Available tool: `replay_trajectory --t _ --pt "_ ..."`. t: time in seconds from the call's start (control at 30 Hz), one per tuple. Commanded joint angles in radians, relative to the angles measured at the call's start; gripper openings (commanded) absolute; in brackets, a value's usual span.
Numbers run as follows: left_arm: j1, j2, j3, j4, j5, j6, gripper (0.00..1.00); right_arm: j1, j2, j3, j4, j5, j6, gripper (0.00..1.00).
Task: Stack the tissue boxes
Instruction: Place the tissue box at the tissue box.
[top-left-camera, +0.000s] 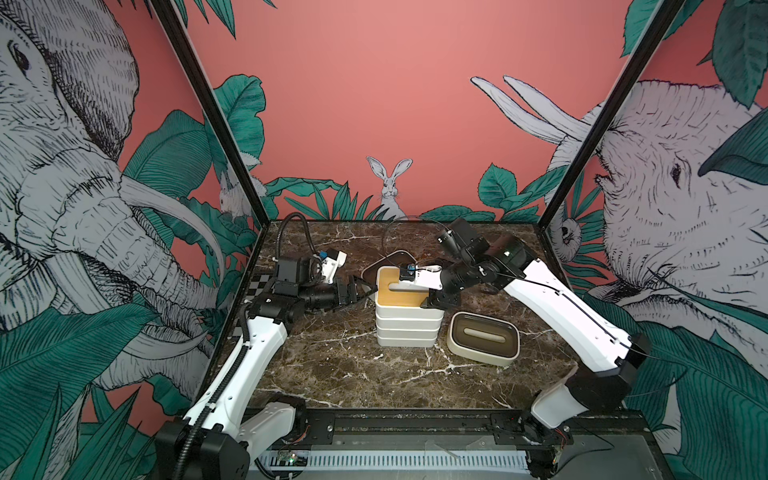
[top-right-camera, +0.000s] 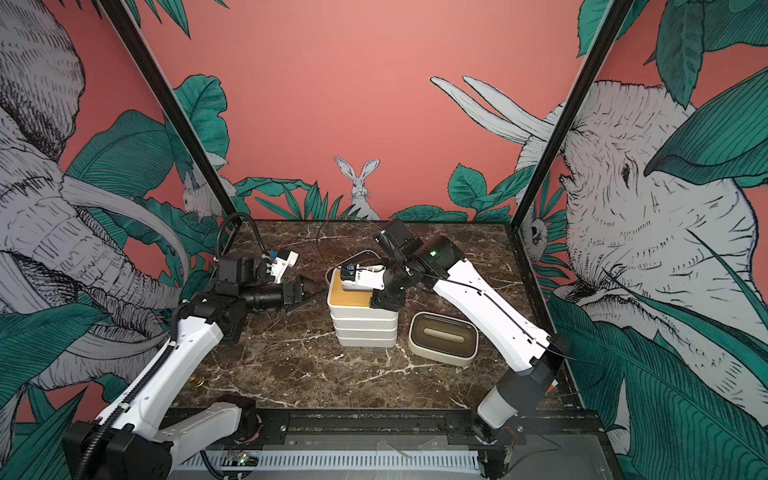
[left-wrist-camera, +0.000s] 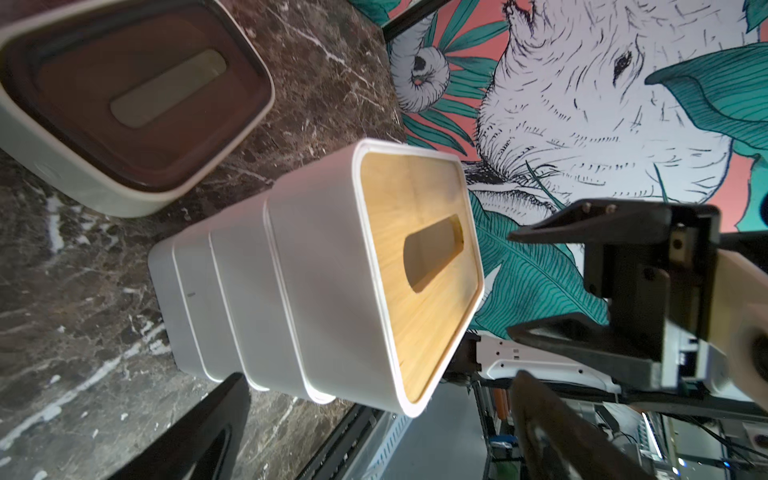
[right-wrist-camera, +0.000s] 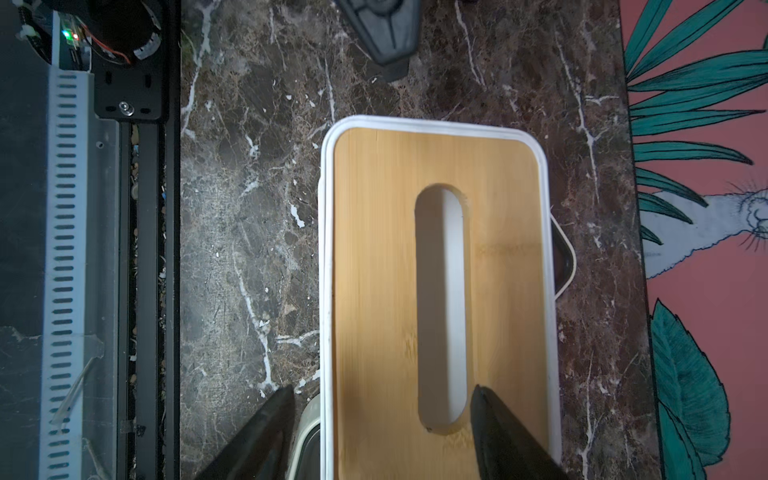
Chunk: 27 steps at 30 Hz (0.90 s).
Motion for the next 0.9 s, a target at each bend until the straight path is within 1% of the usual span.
replay_trajectory --t 0.0,0.03,0.1,0.17,0.27,0.33,0.4,0.5,0.67,0.87 --pt "0.003 0.018 0.003 0.162 -0.074 -0.018 0.99 -0.036 -0.024 -0.031 0.053 0.009 0.121 0.68" --pt "0.002 0.026 0.010 0.196 -0.095 -0.026 0.99 -0.058 -0.035 -0.045 0.063 -0.005 0.160 0.69" --pt "0.003 0.067 0.038 0.226 -0.103 -0.028 0.99 -0.090 -0.061 -0.087 0.103 0.019 0.262 0.72" --pt "0.003 0.139 0.080 0.254 -0.049 -0.036 0.99 -0.128 -0.090 -0.128 0.141 0.053 0.379 0.76" --pt "-0.003 0.226 0.109 0.324 -0.005 -0.069 0.99 -0.189 -0.127 -0.166 0.174 0.050 0.554 0.78" --pt "-0.005 0.271 0.141 0.320 0.012 -0.054 0.99 -0.220 -0.155 -0.200 0.205 0.026 0.661 0.80" --pt "-0.010 0.298 0.169 0.302 0.016 -0.032 0.99 -0.231 -0.178 -0.238 0.239 0.008 0.744 0.83" --pt "-0.031 0.343 0.210 0.288 0.050 -0.016 0.99 -0.245 -0.198 -0.285 0.283 -0.008 0.859 0.83" --pt "-0.071 0.354 0.231 0.296 0.038 -0.007 0.97 -0.252 -0.244 -0.358 0.373 -0.043 0.950 0.83" --pt "-0.083 0.335 0.211 0.302 0.061 -0.022 0.95 -0.256 -0.221 -0.368 0.399 -0.118 0.977 0.82"
